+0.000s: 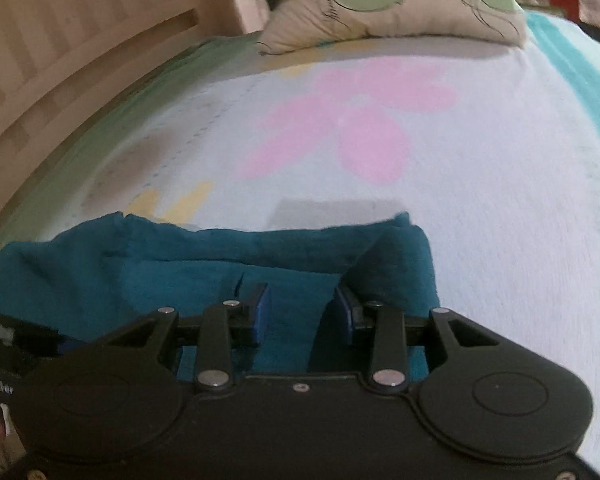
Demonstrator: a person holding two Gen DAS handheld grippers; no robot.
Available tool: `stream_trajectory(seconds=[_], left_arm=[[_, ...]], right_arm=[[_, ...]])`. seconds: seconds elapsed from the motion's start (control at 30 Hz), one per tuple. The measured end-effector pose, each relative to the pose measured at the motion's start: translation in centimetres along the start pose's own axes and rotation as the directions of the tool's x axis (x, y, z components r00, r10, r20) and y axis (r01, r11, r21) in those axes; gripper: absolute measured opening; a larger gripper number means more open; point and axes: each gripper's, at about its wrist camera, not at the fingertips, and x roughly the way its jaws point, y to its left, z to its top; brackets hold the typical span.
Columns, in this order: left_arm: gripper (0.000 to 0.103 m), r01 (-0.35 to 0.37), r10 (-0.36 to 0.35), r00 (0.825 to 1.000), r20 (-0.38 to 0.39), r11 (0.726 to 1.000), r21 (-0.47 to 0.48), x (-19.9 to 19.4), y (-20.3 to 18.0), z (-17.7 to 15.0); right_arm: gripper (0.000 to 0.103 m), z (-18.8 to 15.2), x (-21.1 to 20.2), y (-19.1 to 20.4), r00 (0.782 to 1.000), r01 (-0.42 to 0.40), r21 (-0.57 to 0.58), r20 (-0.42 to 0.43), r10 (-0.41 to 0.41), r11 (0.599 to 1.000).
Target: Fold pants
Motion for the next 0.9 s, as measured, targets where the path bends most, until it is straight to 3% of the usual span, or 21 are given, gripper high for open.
stream_trajectory(seconds=[0.3,0.33,0.37,0.4,0.47,0.53,0.6,0.67,0.7,0.73,0.9], left_arm=[[0.064,0.074,-0.072,0.997,0.023,0.989,-0.125,0.0,1.8,0.8],[0.052,0.068,-0.064,0.997,0.032,0.989,-0.132,-0.1,1.9,0.8],[0.032,0.043,-0.038,0.998,0.042,0.990,-0.131,-0.2,2.0,0.7],[0.022,0.013,-0.008,0.999,0.043,0.993,-0.115,0.0,1.8,0.7],[0.010,0.016,-0.011,0.998,0.057,0.996,-0.087,-0.2,1.8,0.4],[0.009,0.010,-0.004,0.996,0.085,0.998,-0.064,-0.7,1.4,0.2],[0.006,-0.064,0.061,0.985,0.162,0.998,0.015,-1.6,0.0,-0.1],[0.006,-0.163,0.130,0.950,0.284,0.982,0.094,-3.3,-1.5,-0.7],[0.006,-0.189,0.150,0.940,0.308,0.977,0.100,-3.7,-1.7,-0.7],[0.006,-0.192,0.158,0.940,0.301,0.978,0.085,-3.9,-1.5,-0.7],[0.006,-0.149,0.161,0.979,0.124,0.983,-0.107,-1.8,2.2,-0.9]], right_arm=[[0.046,0.1,-1.7,-1.5,0.998,-0.025,0.095,0.061,0.019,0.995],[0.046,0.1,-1.8,-1.8,0.998,-0.025,0.113,0.067,0.018,0.993],[0.046,0.0,-2.1,-2.0,0.997,-0.022,0.123,0.074,0.013,0.992],[0.046,0.0,-2.2,-2.2,0.997,-0.015,0.131,0.081,0.005,0.991],[0.046,0.1,-2.6,-2.5,0.995,0.000,0.144,0.097,-0.014,0.990],[0.046,0.1,-3.0,-2.7,0.993,0.018,0.155,0.114,-0.036,0.988],[0.046,0.2,-3.4,-2.9,0.988,0.047,0.156,0.140,-0.070,0.987],[0.046,0.3,-4.0,-3.3,0.980,0.089,0.159,0.165,-0.115,0.983],[0.046,0.2,-4.1,-3.5,0.975,0.111,0.166,0.170,-0.140,0.980],[0.047,0.2,-4.2,-3.7,0.972,0.127,0.175,0.173,-0.157,0.976],[0.049,0.4,-3.8,-5.1,0.973,0.128,0.254,0.153,-0.171,0.959]])
